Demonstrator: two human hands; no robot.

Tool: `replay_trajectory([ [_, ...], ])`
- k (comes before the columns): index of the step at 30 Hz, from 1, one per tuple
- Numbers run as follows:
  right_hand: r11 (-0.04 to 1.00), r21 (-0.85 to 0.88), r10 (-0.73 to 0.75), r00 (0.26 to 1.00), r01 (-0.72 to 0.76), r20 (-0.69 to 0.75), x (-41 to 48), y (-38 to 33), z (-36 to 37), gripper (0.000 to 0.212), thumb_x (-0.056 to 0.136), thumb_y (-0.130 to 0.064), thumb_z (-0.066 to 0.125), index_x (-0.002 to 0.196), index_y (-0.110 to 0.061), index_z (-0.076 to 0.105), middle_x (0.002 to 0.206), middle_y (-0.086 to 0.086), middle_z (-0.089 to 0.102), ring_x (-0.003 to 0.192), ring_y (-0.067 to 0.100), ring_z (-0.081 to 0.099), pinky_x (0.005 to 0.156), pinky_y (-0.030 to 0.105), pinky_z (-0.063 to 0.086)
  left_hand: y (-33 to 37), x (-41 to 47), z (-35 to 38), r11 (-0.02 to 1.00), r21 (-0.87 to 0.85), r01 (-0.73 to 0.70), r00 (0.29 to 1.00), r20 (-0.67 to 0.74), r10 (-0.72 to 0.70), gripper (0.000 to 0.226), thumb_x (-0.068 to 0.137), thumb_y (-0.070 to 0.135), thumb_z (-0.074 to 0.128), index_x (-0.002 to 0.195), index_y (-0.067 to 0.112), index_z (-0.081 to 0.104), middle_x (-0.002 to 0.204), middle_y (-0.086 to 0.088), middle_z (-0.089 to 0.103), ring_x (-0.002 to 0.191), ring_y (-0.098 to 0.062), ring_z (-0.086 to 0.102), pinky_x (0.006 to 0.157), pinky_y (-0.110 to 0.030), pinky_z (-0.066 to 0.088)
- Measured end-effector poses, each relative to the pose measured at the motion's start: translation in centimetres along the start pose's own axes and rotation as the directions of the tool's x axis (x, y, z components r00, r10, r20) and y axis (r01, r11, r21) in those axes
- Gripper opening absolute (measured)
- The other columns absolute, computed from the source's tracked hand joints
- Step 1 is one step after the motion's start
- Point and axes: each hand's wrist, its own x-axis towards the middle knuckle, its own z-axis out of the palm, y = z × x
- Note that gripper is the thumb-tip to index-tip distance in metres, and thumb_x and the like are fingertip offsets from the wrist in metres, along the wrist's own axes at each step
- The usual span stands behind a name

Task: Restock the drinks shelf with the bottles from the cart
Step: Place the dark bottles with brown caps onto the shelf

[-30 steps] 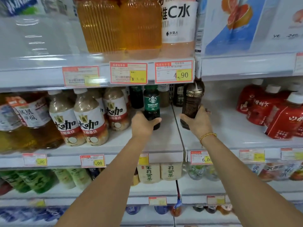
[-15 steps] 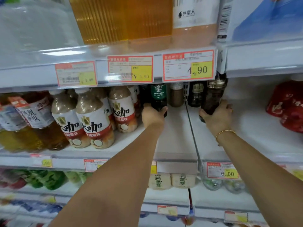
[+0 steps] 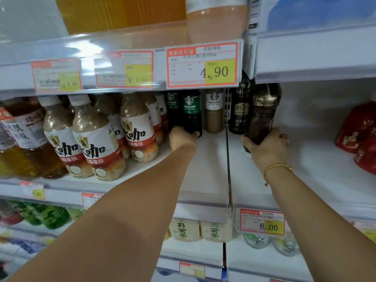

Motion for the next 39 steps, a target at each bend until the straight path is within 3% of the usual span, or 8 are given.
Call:
replay_trajectory([
  [13,0.998,0.056,0.026,0.996,-0.022,-0.084,0.1,0.6,-0.9,0.055,0.067,-0.025,0.082,0.110,-0.005,0.054,0.118,0.015,0.055,0.099,0.031,0.057,0.083,0.032,0.048,0.3,2.6,0.4,0.977,0.197,-0.076,0.997,0.047,0.068,0.060,0.079,0.035,0.072,0.121,-0.005,0.055,0.119,-0.019,0.062,0.110,-0.032,0.060,0.081,-0.033,0.048],
  [18,0.999,0.018,0.037,0.995,-0.036,-0.096,-0.3,0.3,-1.3,0.053,0.070,-0.027,0.080,0.112,-0.007,0.055,0.117,0.014,0.059,0.099,0.031,0.060,0.081,0.035,0.049,0.6,3.5,-0.4,0.987,0.147,-0.065,0.988,0.151,0.043,0.064,0.075,0.038,0.075,0.122,-0.001,0.055,0.124,-0.017,0.061,0.113,-0.030,0.058,0.086,-0.032,0.048],
  [22,0.998,0.049,0.050,0.994,-0.046,-0.094,-0.2,0.4,-1.2,0.051,0.072,-0.024,0.078,0.112,-0.006,0.053,0.113,0.016,0.061,0.097,0.030,0.062,0.075,0.030,0.048,1.2,2.8,-1.3,0.939,0.313,-0.142,0.964,0.257,0.061,0.062,0.082,0.046,0.066,0.122,-0.001,0.054,0.123,-0.017,0.060,0.112,-0.032,0.058,0.079,-0.031,0.046],
  [26,0.983,0.129,0.134,0.991,-0.131,-0.013,1.8,-0.3,-1.2,0.062,0.073,-0.019,0.077,0.118,-0.003,0.037,0.119,0.016,0.056,0.108,0.030,0.056,0.068,0.032,0.047,2.1,-0.5,-1.6,0.809,0.445,-0.384,0.857,0.498,0.133,0.039,0.086,0.042,0.058,0.099,0.005,0.059,0.105,-0.013,0.062,0.099,-0.029,0.062,0.073,-0.029,0.048],
  [30,0.961,0.107,0.246,0.965,-0.256,0.095,3.9,-0.7,-1.1,0.072,0.070,-0.014,0.078,0.123,-0.005,0.029,0.120,0.012,0.048,0.111,0.028,0.052,0.072,0.031,0.047,1.2,-4.5,-1.4,0.710,0.377,-0.594,0.739,0.604,0.298,0.037,0.087,0.039,0.057,0.114,0.014,0.059,0.118,-0.009,0.058,0.109,-0.026,0.055,0.088,-0.030,0.047],
  [34,0.975,0.010,0.211,0.938,-0.222,0.277,5.0,0.1,-1.7,0.057,0.075,-0.005,0.070,0.125,-0.003,0.044,0.117,0.012,0.057,0.102,0.026,0.054,0.075,0.031,0.046,0.0,-4.9,-1.5,0.620,0.296,-0.727,0.592,0.727,0.348,0.045,0.089,0.047,0.050,0.131,0.030,0.047,0.127,-0.009,0.046,0.121,-0.029,0.041,0.104,-0.037,0.035],
  [36,0.978,0.048,0.185,0.952,-0.203,0.245,5.0,0.5,-1.7,0.057,0.070,-0.013,0.076,0.121,-0.006,0.052,0.115,0.011,0.062,0.096,0.023,0.057,0.072,0.028,0.047,-0.2,-5.0,-1.5,0.598,0.280,-0.751,0.559,0.751,0.350,0.049,0.088,0.051,0.049,0.133,0.034,0.044,0.128,-0.008,0.045,0.124,-0.028,0.038,0.106,-0.036,0.032],
  [39,0.974,0.077,0.206,0.972,-0.215,0.111,4.9,0.7,-1.4,0.083,0.048,-0.036,0.085,0.116,-0.006,0.049,0.112,0.004,0.061,0.098,0.020,0.058,0.056,0.029,0.052,-0.1,-5.1,-1.6,0.602,0.274,-0.750,0.555,0.755,0.348,0.050,0.088,0.052,0.049,0.135,0.036,0.043,0.132,-0.008,0.042,0.126,-0.027,0.037,0.106,-0.032,0.028],
])
